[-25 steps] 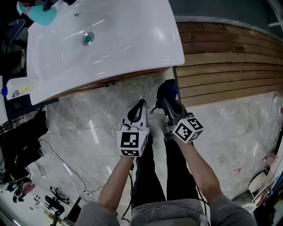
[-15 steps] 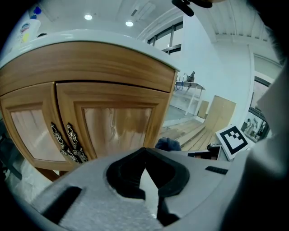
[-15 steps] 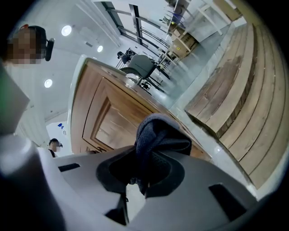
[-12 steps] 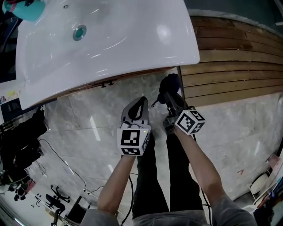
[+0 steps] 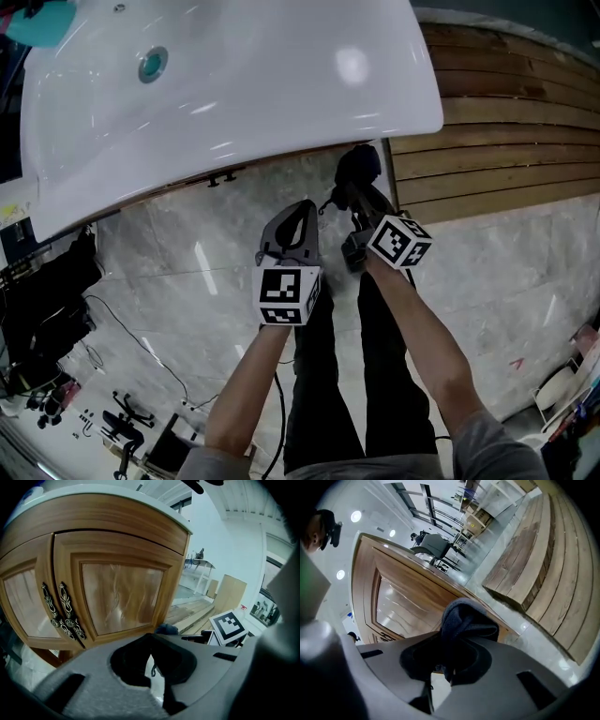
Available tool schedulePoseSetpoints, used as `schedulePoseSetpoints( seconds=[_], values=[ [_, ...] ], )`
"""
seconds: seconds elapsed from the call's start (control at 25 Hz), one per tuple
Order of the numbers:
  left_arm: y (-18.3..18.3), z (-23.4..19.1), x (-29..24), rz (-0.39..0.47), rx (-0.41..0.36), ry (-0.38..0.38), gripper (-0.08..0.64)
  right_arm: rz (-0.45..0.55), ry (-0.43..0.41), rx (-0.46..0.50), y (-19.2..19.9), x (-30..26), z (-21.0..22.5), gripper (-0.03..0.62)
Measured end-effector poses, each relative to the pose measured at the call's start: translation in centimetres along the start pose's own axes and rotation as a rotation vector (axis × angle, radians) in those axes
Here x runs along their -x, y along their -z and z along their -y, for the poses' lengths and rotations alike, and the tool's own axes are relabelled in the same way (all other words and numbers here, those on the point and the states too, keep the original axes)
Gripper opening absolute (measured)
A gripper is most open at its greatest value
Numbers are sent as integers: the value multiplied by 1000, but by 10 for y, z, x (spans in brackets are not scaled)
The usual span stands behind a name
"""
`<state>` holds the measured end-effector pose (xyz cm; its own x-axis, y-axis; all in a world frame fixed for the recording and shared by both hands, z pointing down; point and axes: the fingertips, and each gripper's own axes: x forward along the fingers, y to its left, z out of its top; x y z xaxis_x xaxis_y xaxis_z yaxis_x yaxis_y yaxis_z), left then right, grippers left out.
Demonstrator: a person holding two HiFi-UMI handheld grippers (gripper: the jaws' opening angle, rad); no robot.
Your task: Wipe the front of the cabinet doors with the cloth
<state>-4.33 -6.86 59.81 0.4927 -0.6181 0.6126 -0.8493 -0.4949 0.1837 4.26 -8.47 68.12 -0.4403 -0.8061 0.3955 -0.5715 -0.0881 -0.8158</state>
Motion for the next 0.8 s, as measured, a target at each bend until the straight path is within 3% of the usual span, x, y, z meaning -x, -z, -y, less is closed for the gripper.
schedulePoseSetpoints(
  seconds=[0.28, 0.8],
  values=[
    [1, -2, 3, -28, -26, 8, 8, 20, 15, -58, -3, -26, 13, 41],
    [-8, -17, -3, -20, 2, -14, 8, 0, -8, -35, -10, -48, 0, 40]
  ],
)
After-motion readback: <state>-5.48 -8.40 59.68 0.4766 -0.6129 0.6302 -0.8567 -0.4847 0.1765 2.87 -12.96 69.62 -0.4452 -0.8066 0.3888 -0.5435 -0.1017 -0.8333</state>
